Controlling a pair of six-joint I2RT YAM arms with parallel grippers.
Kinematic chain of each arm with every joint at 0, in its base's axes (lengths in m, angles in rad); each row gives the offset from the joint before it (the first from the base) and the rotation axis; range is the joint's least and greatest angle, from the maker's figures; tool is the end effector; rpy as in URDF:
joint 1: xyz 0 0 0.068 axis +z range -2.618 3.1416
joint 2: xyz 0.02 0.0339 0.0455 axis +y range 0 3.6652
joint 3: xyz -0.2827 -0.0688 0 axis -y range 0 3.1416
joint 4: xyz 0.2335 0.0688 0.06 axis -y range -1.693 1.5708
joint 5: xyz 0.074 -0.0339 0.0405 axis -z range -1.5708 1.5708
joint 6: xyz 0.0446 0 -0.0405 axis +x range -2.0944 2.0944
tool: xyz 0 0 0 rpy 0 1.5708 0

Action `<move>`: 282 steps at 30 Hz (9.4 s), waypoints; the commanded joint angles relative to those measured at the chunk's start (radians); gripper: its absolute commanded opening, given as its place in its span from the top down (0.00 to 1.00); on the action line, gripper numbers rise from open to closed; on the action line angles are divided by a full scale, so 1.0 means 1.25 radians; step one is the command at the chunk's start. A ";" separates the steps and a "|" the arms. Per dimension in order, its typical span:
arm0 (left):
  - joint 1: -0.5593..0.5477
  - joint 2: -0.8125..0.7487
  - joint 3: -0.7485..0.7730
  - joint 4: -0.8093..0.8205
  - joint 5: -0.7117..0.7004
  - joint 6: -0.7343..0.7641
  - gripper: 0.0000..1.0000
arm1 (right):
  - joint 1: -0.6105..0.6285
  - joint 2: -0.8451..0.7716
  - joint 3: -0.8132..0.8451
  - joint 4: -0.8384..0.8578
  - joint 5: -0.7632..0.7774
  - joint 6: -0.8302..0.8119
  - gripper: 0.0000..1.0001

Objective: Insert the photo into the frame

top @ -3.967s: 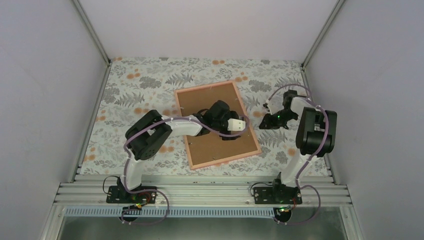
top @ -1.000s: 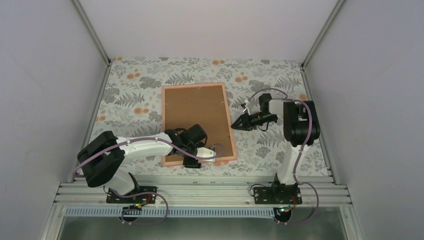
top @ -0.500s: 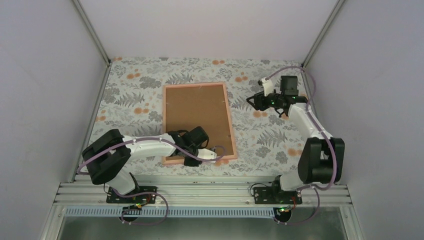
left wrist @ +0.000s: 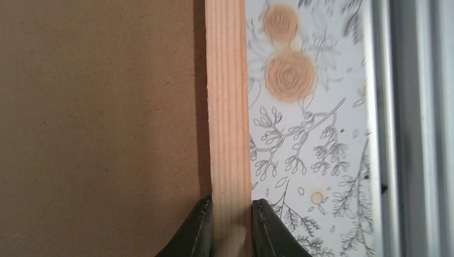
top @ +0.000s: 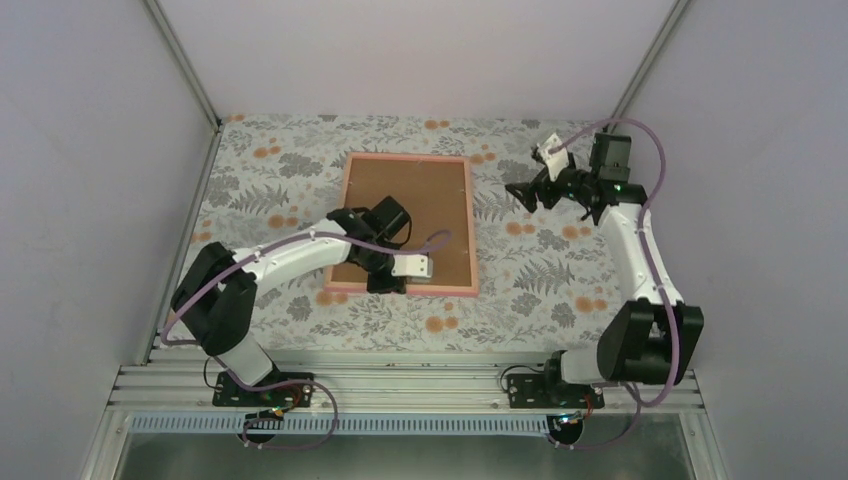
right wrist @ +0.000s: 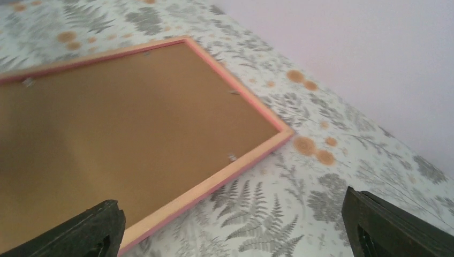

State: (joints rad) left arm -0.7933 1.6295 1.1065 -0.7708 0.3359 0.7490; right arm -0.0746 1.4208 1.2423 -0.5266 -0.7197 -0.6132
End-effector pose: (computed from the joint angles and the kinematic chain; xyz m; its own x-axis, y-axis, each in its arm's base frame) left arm 0.2004 -0.2245 0.2194 0.0070 0.9093 -0.4162 0.9985 -0.0288 -0.0460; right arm 0.3015 0.0070 0.3409 -0.2727 -0.4136 -0.8687 -0.7355 0.6717 -0.0889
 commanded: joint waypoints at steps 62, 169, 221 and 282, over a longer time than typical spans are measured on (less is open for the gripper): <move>0.244 0.175 1.044 0.137 -0.492 -0.124 0.00 | 0.218 -0.270 -0.174 0.232 -0.313 -0.040 0.97; 0.372 0.462 0.479 0.033 -0.202 -0.079 0.44 | -0.239 0.507 0.113 -0.240 -0.027 0.319 0.17; 0.411 0.541 0.754 0.007 -0.098 -0.122 0.39 | -0.326 0.236 -0.008 -0.500 0.159 -0.156 0.36; 0.512 0.233 0.091 0.125 -0.115 -0.068 0.62 | -0.002 0.513 -0.009 -0.301 0.093 0.049 0.76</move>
State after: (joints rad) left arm -0.1505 1.8652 1.1713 -0.6697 0.1558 0.6819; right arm -0.1081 2.0407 1.3254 -0.8330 -0.6235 -0.5343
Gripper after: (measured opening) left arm 0.381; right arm 0.236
